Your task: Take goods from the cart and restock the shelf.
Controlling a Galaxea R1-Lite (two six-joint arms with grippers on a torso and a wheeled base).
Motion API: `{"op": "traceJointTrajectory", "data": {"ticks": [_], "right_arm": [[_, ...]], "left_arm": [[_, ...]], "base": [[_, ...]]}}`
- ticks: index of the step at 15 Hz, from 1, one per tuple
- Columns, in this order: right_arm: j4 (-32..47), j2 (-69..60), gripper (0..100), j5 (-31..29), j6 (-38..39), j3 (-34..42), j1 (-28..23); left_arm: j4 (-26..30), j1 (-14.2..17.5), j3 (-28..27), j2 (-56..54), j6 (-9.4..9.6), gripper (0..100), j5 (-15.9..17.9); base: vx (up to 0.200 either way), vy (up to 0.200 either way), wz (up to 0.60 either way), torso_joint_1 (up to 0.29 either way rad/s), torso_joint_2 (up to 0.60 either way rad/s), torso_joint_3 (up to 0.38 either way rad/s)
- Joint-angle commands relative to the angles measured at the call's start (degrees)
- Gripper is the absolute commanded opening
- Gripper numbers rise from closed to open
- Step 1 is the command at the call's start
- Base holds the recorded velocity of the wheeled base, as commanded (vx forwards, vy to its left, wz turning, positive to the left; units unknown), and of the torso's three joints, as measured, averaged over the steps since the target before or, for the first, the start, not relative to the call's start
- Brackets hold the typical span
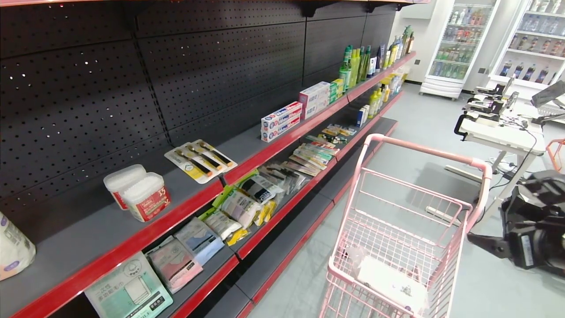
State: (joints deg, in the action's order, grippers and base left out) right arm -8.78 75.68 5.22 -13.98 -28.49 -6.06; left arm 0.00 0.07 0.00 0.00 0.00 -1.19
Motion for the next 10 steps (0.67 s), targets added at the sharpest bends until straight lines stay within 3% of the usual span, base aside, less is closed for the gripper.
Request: {"op": "traceJointTrajectory", "data": {"ticks": [1,3,4,5,10], "right_arm": [[-16.89,26.01,100,2.60,-10.98,5.46,-1.59],[-24.53,32.43,100,3.84,-14.76,7.92,-1.32],[-24.53,32.43,100,3.84,-14.76,7.92,-1.32],[-24.53,34.10,100,5.86,-20.82,9.51,-0.18],[-25.68,39.37,100,5.68,-21.96,8.36,6.23]], "left_arm": [[0.00,0.01,0.00,0.09,0.00,100,-0.04],[0.00,0.01,0.00,0.00,0.00,100,-0.04],[0.00,0.01,0.00,0.00,0.00,100,-0.04],[0.00,0.01,0.00,0.00,0.00,100,-0.04],[0.00,0.01,0.00,0.00,0.00,100,-0.04]], "base": [[0.000,0.000,0.00,0.000,0.00,0.000],[0.000,0.000,0.00,0.000,0.00,0.000],[0.000,0.000,0.00,0.000,0.00,0.000],[0.000,0.000,0.00,0.000,0.00,0.000],[0.000,0.000,0.00,0.000,0.00,0.000]]}}
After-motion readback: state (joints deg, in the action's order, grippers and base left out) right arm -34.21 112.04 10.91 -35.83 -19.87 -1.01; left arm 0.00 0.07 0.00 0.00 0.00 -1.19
